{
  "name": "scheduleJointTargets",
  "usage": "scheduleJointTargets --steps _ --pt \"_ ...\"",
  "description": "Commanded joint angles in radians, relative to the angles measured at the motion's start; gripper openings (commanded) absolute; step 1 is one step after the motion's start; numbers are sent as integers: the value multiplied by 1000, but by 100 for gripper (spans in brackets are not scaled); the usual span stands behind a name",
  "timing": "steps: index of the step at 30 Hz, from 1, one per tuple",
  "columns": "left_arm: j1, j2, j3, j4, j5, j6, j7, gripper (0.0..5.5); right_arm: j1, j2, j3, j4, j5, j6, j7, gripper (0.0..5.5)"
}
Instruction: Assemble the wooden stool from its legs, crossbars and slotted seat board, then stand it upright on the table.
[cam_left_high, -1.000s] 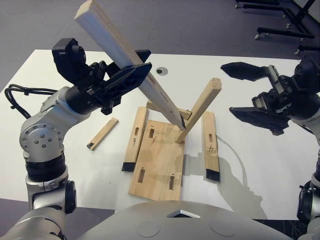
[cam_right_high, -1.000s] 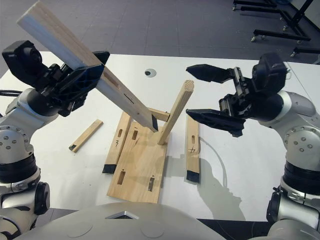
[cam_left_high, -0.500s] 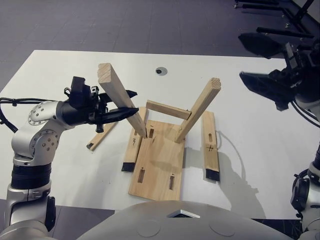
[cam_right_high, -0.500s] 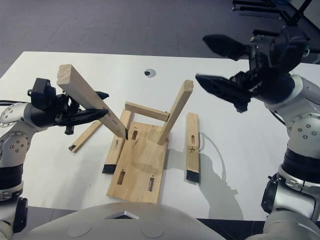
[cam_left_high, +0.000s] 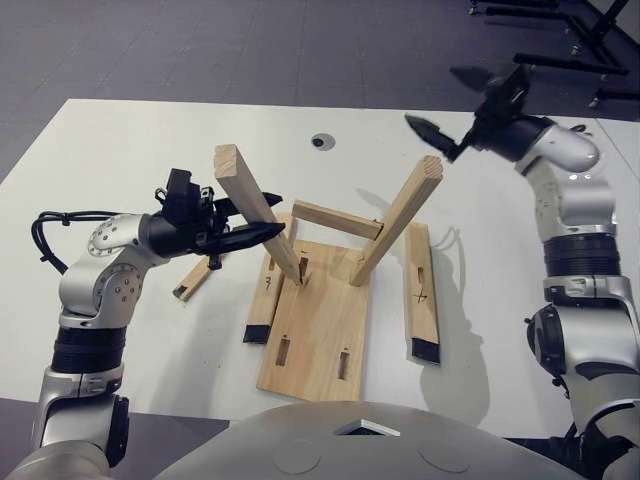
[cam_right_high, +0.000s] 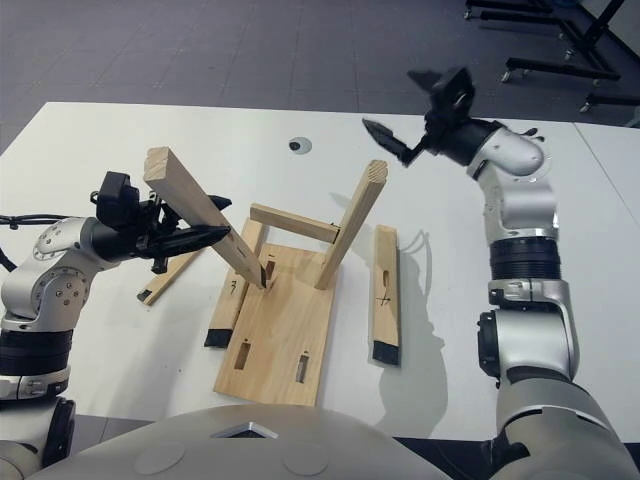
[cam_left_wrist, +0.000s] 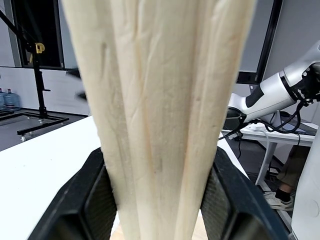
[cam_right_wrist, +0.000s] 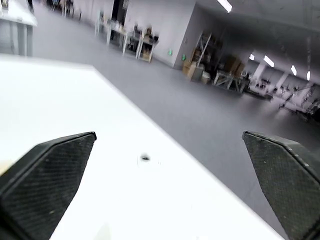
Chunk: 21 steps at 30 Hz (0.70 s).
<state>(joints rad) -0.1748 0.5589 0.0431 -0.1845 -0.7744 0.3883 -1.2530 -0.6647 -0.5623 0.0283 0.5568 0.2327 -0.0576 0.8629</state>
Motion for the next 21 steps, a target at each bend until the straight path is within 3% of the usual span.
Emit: scheduleJointTargets --steps 1,11,21 --pt "-7 5 -22 -11 12 10 -15 203 -72 97 77 225 -78 -118 96 540" --pt "1 30 -46 -29 3 35 -64 203 -150 198 164 520 -220 -336 254 540" --pt "19 107 -60 -71 -3 94 -145 203 -110 242 185 581 -298 -423 213 540"
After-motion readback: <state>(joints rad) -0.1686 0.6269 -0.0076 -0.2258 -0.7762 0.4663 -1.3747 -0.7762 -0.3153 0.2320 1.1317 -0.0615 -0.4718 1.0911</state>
